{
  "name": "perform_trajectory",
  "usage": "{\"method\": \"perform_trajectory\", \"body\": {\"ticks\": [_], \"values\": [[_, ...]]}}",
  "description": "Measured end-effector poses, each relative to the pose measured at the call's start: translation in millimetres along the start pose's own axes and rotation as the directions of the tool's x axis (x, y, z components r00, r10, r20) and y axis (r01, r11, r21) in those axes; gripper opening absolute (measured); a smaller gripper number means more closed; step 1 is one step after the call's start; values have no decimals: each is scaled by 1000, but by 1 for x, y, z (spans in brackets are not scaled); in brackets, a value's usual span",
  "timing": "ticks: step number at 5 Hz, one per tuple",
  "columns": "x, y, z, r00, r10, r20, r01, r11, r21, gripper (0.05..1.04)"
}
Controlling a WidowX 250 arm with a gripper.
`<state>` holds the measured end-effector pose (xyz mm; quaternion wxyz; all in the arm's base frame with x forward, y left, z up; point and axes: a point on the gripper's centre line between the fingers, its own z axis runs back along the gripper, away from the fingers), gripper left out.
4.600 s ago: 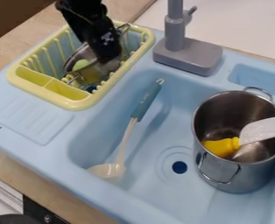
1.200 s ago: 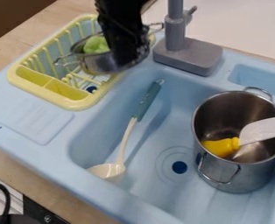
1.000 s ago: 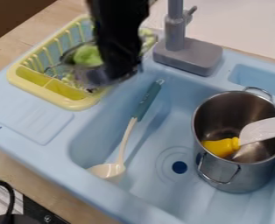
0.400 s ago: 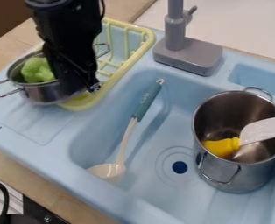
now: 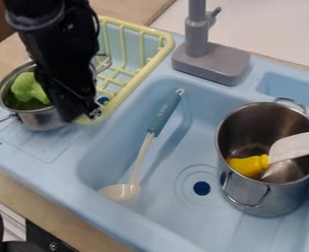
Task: Move the silver pot to the left side of the sink.
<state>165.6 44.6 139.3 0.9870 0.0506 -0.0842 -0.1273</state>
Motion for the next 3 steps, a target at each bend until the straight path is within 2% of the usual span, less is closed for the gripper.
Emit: {"method": "perform_trajectory", "body": {"ticks": [1,3], "values": [[-5,1,-7,1000,5,8,-5,1000,-23,55],[-14,6,-5,999,-34,13,35,999,-25,55]]}}
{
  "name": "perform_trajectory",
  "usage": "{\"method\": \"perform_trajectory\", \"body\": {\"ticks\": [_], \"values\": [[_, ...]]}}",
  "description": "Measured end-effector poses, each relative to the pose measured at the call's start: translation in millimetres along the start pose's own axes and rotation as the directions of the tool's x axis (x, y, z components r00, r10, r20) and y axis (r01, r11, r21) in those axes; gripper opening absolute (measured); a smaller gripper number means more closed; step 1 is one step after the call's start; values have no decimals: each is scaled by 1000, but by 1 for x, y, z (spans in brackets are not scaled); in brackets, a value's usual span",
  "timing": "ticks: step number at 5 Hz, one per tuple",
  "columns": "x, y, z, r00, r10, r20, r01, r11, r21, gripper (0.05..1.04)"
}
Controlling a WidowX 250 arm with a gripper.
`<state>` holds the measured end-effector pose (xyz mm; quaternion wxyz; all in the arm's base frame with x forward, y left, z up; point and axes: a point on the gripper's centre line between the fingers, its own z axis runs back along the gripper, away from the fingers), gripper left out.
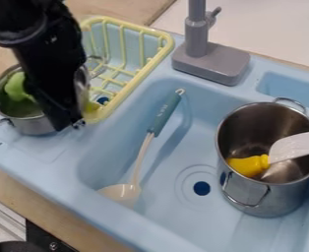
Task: Move the silver pot to the left side of the sink.
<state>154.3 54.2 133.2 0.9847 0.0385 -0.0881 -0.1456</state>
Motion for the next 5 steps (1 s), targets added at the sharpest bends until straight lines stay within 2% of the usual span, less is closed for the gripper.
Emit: {"method": "perform_trajectory", "body": {"ticks": [1,3,4,5], "values": [[-2,0,2,1000,-9,24,10,1000,-19,55],[-6,-2,3,1000,-10,23,11,1000,-24,78],[-9,-6,2,1000,-4,14,5,999,-51,224],[-12,-7,4,1000,20,16,-19,998,-65,459]]}}
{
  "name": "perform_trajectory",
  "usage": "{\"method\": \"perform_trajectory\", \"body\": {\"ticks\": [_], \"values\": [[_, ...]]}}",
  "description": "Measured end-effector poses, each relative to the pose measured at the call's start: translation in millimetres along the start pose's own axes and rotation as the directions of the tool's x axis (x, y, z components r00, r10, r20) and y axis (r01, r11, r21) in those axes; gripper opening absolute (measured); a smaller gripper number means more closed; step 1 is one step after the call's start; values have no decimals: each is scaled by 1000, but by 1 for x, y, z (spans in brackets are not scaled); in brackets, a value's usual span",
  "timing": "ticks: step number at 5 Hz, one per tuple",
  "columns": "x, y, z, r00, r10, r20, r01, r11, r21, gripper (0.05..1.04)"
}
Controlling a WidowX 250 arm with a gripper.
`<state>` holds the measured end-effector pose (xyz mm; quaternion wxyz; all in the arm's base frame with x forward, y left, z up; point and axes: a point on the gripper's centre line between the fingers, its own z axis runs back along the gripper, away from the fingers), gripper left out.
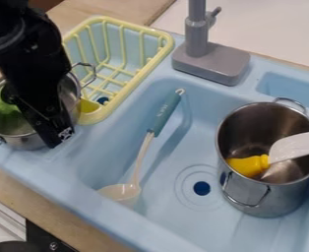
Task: Move the silver pot to the left side of the sink.
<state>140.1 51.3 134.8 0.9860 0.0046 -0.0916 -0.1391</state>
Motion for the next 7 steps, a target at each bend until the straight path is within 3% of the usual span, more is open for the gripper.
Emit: {"method": "perform_trajectory", "body": {"ticks": [1,2,3,4,6,7], "values": [[-3,-1,3,1000,24,3,-24,1000,-1,755],[-4,-5,5,1000,30,5,-30,999,-19,982],[2,-2,14,998,53,18,-53,999,-6,998],[5,5,22,996,94,-2,-94,993,65,998],[29,15,33,997,68,42,-71,996,57,998],[47,29,30,997,71,43,-74,994,80,998]]}}
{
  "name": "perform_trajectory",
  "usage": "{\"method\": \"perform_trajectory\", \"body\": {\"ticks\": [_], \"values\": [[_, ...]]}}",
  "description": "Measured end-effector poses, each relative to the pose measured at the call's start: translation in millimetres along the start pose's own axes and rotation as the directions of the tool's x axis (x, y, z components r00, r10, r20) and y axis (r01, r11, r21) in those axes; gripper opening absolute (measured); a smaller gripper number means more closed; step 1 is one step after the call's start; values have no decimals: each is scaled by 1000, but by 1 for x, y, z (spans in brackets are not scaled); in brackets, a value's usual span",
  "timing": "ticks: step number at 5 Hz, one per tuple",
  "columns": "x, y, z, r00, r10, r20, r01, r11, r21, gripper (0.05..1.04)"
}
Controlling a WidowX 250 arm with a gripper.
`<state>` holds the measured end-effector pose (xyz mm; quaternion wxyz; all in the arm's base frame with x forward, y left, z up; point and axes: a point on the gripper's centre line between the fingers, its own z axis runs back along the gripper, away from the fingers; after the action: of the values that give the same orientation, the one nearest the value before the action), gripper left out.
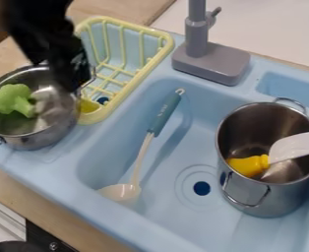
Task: Move the silver pot to the left side of the sink.
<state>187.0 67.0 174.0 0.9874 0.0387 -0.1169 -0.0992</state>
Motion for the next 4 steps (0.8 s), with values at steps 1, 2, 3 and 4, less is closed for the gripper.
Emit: {"method": "perform_trajectory", "body": {"ticks": [1,2,3,4], "values": [[13,11,-4,999,20,37,-21,999,34,998],[26,26,-3,992,106,69,-113,988,107,998],[31,35,-13,981,180,65,-186,978,99,998],[33,48,-20,926,363,105,-374,920,116,998]]}}
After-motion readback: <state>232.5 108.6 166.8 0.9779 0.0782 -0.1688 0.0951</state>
